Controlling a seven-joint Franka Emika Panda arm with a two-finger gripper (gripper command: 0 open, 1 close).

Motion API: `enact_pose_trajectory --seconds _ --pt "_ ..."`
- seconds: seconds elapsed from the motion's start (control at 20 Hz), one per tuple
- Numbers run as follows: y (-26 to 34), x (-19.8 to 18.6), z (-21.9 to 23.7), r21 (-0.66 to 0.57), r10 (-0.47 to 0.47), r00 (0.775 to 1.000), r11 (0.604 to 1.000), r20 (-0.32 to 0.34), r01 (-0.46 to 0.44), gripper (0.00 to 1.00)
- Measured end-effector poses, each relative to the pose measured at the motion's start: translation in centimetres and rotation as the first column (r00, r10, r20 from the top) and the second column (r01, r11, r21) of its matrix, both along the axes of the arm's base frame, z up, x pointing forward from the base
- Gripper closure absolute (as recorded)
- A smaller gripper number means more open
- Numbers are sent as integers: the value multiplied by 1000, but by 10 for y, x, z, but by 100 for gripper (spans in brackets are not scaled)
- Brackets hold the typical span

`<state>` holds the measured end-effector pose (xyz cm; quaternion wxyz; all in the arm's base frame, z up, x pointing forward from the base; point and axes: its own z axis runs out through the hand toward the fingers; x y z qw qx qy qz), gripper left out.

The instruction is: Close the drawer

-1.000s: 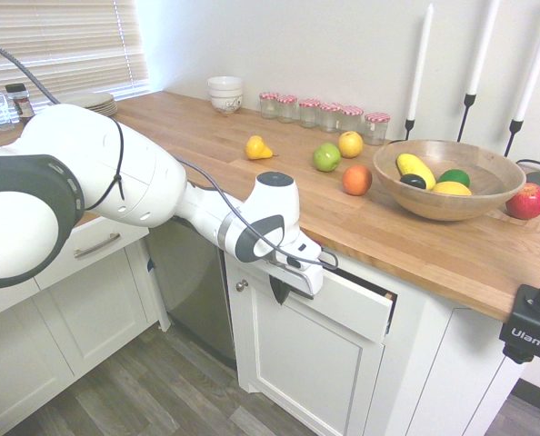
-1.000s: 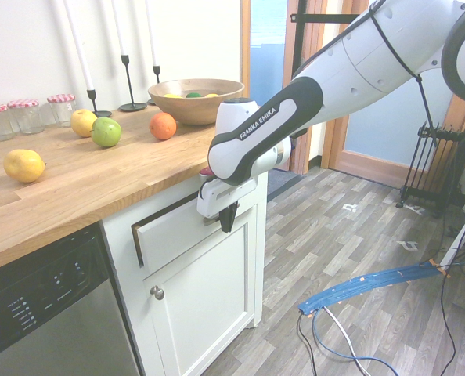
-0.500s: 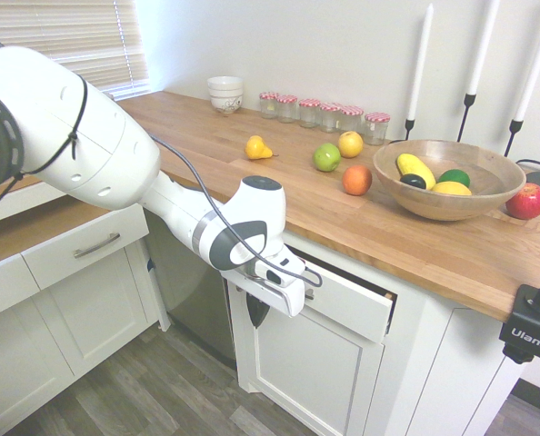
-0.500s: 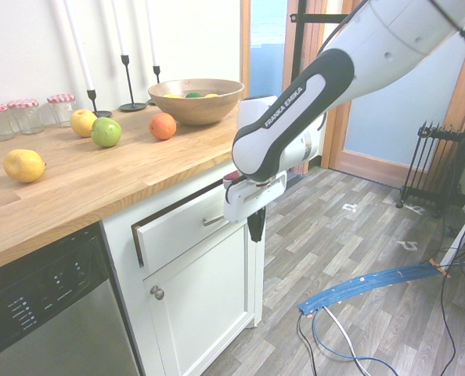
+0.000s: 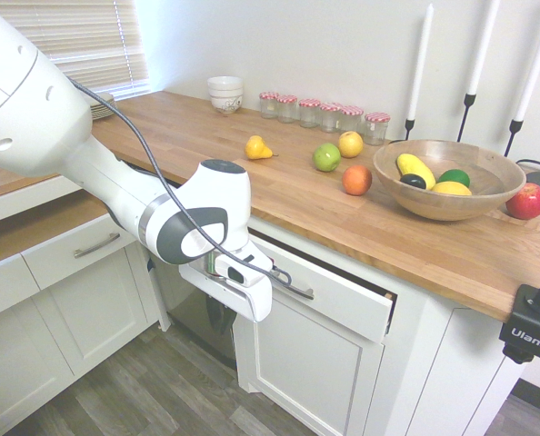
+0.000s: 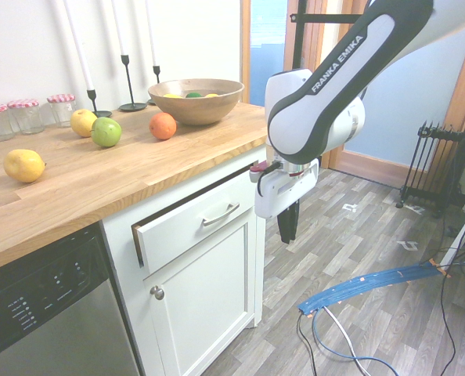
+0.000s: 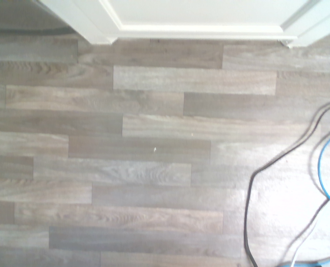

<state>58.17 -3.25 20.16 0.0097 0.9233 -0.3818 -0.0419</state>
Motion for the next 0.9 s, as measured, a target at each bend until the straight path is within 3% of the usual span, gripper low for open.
enact_pose_trajectory --seconds 0.9 --pt "-30 -10 7 -23 9 999 1000 40 -8 0"
